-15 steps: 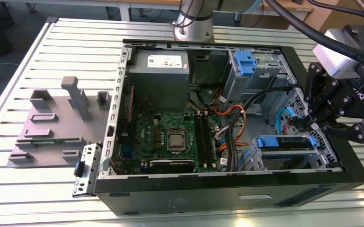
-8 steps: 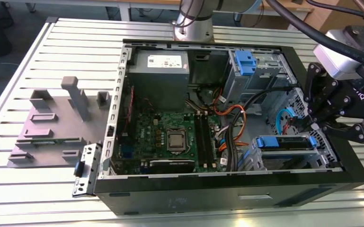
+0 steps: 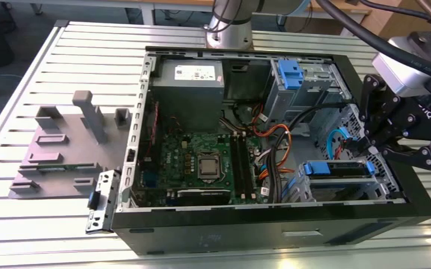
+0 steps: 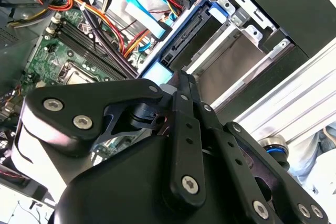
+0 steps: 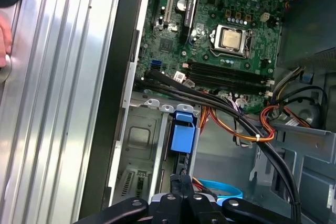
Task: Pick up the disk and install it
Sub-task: 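Insert the first disk wire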
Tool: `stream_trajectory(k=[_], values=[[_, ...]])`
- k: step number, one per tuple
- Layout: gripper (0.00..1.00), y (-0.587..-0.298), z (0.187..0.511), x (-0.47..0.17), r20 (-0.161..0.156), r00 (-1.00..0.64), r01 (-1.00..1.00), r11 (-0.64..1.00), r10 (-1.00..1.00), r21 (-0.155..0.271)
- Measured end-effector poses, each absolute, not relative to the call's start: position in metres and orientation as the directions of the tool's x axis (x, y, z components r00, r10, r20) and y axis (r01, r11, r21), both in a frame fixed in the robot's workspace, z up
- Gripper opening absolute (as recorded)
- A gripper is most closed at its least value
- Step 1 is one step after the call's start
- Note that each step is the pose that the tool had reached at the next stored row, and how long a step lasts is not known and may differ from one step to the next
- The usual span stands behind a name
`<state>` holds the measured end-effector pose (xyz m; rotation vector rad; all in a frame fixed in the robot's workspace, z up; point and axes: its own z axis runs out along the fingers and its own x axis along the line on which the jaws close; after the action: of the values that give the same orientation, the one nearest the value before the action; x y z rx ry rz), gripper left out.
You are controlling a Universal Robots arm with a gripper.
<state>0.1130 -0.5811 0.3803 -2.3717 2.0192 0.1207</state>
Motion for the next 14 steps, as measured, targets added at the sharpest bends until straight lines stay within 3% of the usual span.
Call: stream_trajectory(k=[14], values=[[0.11,-0.5811,0.3802,0.113,-0.075,0.203,-0.978,-0.205,-0.976,0.032]])
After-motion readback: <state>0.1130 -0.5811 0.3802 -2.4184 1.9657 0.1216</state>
